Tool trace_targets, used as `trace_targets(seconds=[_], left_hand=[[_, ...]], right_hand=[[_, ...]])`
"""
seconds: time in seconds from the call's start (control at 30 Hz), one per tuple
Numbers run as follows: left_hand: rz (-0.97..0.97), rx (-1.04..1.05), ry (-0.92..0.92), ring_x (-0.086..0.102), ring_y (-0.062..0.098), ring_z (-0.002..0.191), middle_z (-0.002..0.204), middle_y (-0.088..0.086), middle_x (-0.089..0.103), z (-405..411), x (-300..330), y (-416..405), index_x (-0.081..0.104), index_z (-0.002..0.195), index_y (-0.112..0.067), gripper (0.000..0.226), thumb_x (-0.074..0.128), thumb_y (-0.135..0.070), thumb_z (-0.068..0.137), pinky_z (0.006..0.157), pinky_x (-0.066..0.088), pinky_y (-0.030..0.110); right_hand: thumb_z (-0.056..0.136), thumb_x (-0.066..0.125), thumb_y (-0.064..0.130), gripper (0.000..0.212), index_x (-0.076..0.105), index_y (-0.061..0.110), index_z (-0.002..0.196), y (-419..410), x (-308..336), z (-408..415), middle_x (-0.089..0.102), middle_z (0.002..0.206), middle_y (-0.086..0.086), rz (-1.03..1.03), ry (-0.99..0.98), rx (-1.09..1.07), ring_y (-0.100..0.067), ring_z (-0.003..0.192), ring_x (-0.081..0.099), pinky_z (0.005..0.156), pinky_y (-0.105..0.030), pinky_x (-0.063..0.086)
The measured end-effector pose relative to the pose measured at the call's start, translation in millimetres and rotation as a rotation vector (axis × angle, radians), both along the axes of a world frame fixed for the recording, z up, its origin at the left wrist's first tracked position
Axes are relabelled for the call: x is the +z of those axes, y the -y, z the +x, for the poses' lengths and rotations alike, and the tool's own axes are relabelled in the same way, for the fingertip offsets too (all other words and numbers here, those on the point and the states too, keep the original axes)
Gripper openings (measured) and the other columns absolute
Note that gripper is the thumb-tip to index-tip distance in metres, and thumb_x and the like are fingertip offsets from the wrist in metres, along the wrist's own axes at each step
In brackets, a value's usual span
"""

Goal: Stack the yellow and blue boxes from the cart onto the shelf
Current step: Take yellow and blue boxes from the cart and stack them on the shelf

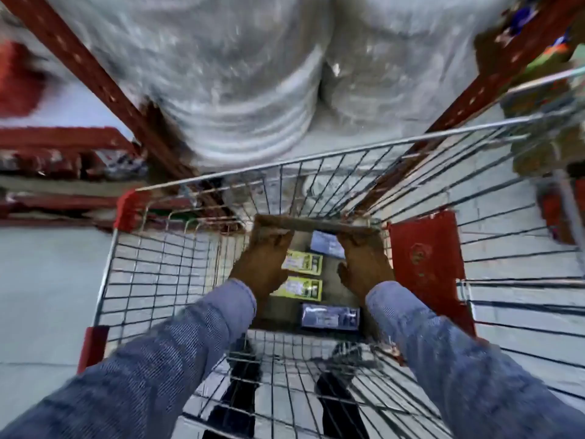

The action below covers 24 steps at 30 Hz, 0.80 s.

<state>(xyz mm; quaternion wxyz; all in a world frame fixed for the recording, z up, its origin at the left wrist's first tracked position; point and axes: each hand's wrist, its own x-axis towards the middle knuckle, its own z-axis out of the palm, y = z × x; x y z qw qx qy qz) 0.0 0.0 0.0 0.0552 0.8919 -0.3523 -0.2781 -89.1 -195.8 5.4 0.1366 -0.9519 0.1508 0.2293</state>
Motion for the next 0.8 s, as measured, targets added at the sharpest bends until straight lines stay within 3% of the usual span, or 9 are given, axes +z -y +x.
trace_targets(seconds=[0.07, 0.13, 0.3, 0.43, 0.57, 0.7, 0.8], left_hand=[[0.031, -0.055, 0.056, 0.048, 0.043, 0.129, 0.157, 0.024, 0.029, 10.0, -18.5, 10.1, 0.018, 0.153, -0.012, 0.082, 0.068, -0.025, 0.089, 0.104, 0.042, 0.046], [0.060, -0.111, 0.036, 0.044, 0.040, 0.133, 0.154, 0.021, 0.037, 18.4, -42.1, 15.3, 0.020, 0.152, -0.010, 0.080, 0.067, -0.024, 0.089, 0.110, 0.037, 0.047], [0.104, -0.188, -0.080, 0.051, 0.038, 0.127, 0.146, 0.019, 0.047, 24.4, -76.4, 15.8, 0.026, 0.149, -0.009, 0.075, 0.067, -0.012, 0.086, 0.100, 0.046, 0.045], [0.026, -0.174, -0.144, 0.056, 0.036, 0.122, 0.137, 0.018, 0.057, 30.9, -83.8, 18.1, 0.044, 0.139, -0.010, 0.060, 0.070, -0.019, 0.086, 0.098, 0.048, 0.043], [0.040, -0.230, -0.129, 0.053, 0.036, 0.125, 0.139, 0.018, 0.054, 34.6, -83.0, 20.0, 0.045, 0.138, -0.008, 0.056, 0.068, -0.017, 0.088, 0.100, 0.047, 0.044], [0.098, -0.297, -0.067, 0.055, 0.035, 0.122, 0.137, 0.016, 0.054, 35.4, -59.1, 22.6, 0.045, 0.137, -0.008, 0.058, 0.071, -0.023, 0.086, 0.094, 0.049, 0.043], [0.049, -0.305, -0.045, 0.059, 0.030, 0.117, 0.135, 0.012, 0.059, 38.5, -15.5, 13.8, 0.049, 0.134, -0.013, 0.059, 0.073, -0.033, 0.084, 0.094, 0.052, 0.041]], right_hand=[[0.090, 0.055, 0.021, 0.068, 0.024, 0.015, 0.150, 2.1, -17.0, 8.6, 0.030, 0.157, -0.011, -0.102, 0.001, 0.015, -0.030, 0.143, 0.029, 0.119, -0.044, 0.020], [0.090, 0.056, 0.019, 0.066, 0.027, 0.014, 0.149, 3.6, -35.2, 16.0, 0.034, 0.155, -0.012, -0.102, -0.012, 0.001, -0.030, 0.139, 0.034, 0.114, -0.042, 0.027], [0.087, 0.058, 0.007, 0.047, 0.049, 0.007, 0.133, -0.3, -66.1, 28.8, 0.054, 0.133, -0.016, -0.168, -0.076, 0.033, -0.036, 0.117, 0.055, 0.093, -0.046, 0.047], [0.087, 0.057, 0.002, 0.044, 0.050, 0.004, 0.131, 3.0, -84.0, 32.3, 0.058, 0.127, -0.018, -0.190, -0.059, 0.058, -0.036, 0.114, 0.057, 0.091, -0.045, 0.051], [0.088, 0.055, 0.001, 0.047, 0.046, 0.003, 0.134, 8.3, -88.8, 31.7, 0.057, 0.127, -0.019, -0.166, -0.018, 0.063, -0.036, 0.114, 0.056, 0.089, -0.045, 0.052], [0.084, 0.065, 0.010, 0.053, 0.046, 0.003, 0.133, 11.1, -65.4, 27.0, 0.057, 0.129, -0.019, -0.113, 0.000, 0.045, -0.035, 0.118, 0.053, 0.090, -0.042, 0.051], [0.079, 0.074, 0.017, 0.046, 0.057, 0.004, 0.120, 10.6, -20.3, 27.3, 0.065, 0.118, -0.018, -0.050, 0.033, 0.034, -0.035, 0.108, 0.061, 0.083, -0.040, 0.054]])
